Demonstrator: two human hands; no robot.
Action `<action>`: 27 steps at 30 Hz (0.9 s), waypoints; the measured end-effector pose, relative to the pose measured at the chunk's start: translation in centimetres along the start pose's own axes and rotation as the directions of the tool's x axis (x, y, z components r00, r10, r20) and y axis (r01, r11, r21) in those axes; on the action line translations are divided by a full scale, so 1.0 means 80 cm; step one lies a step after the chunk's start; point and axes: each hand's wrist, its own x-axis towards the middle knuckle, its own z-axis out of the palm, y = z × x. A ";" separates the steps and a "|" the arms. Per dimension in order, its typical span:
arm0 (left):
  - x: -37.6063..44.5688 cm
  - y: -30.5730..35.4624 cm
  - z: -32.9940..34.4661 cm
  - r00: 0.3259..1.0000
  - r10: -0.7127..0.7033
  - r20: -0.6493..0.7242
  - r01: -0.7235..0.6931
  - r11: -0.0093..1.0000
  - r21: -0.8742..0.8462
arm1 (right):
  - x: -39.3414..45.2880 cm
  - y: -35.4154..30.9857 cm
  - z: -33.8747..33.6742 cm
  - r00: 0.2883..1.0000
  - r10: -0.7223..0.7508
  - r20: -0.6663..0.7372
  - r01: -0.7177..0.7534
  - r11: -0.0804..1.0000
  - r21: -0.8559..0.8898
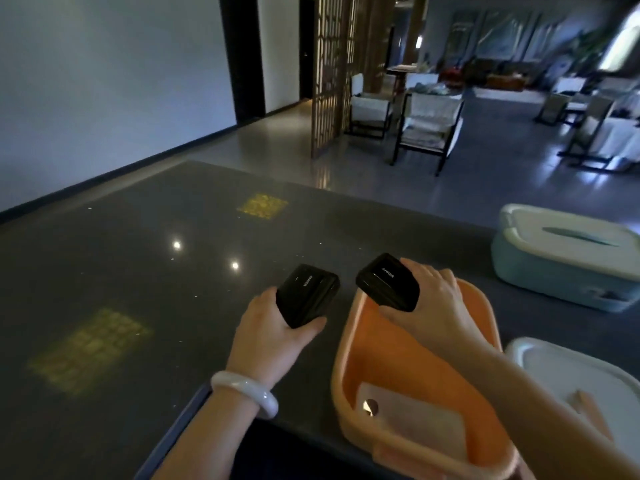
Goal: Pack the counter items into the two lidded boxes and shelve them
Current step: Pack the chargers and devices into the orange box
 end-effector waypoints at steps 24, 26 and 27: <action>0.005 0.035 0.081 0.997 0.011 0.077 -0.034 0.952 0.304 | 0.010 0.077 0.077 0.726 0.154 0.671 -0.189 0.982 -0.021; 0.005 0.035 0.082 0.997 0.019 0.080 -0.044 0.947 0.319 | 0.009 0.080 0.085 0.691 0.166 0.704 -0.140 0.986 -0.095; 0.004 0.036 0.083 0.996 0.029 0.083 -0.054 0.942 0.331 | 0.009 0.082 0.088 0.676 0.168 0.717 -0.105 0.986 -0.132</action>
